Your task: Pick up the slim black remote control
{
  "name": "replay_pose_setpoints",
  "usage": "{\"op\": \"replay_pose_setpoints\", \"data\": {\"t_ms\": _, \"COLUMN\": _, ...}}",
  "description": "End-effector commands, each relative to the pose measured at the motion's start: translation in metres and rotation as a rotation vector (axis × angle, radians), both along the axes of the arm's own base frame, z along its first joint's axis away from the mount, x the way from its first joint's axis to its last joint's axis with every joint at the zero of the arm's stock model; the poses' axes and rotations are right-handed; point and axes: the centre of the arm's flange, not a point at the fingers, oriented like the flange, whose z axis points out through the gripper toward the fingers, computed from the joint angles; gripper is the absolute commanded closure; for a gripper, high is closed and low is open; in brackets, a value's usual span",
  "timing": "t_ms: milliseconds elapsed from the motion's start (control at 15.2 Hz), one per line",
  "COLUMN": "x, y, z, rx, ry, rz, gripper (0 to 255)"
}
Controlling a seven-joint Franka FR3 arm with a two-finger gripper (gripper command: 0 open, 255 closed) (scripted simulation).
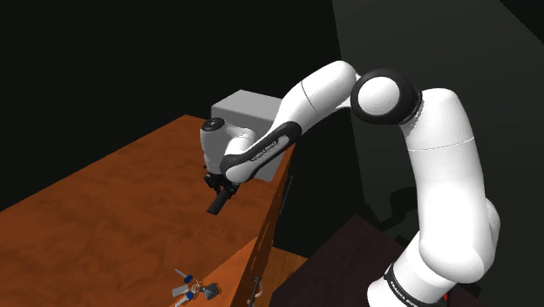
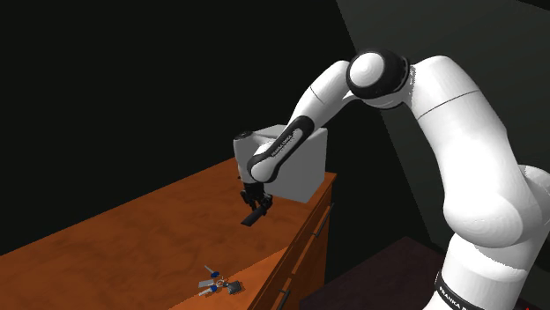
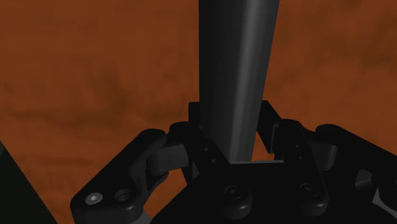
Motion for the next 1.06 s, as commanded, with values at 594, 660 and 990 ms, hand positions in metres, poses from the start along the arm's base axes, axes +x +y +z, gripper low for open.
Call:
{"op": "replay_pose_setpoints", "data": {"t_ms": 594, "x": -0.001, "y": -0.001, "z": 0.053, "rx": -0.001, "ry": 0.006, "rz": -0.001, "gripper": 255}}
{"op": "replay_pose_setpoints", "data": {"t_ms": 660, "x": -0.001, "y": -0.001, "z": 0.058, "rx": -0.001, "ry": 0.006, "rz": -0.001, "gripper": 255}}
{"op": "replay_pose_setpoints", "data": {"t_ms": 990, "x": -0.001, "y": -0.001, "z": 0.075, "rx": -0.001, "ry": 0.006, "rz": -0.001, "gripper": 255}}
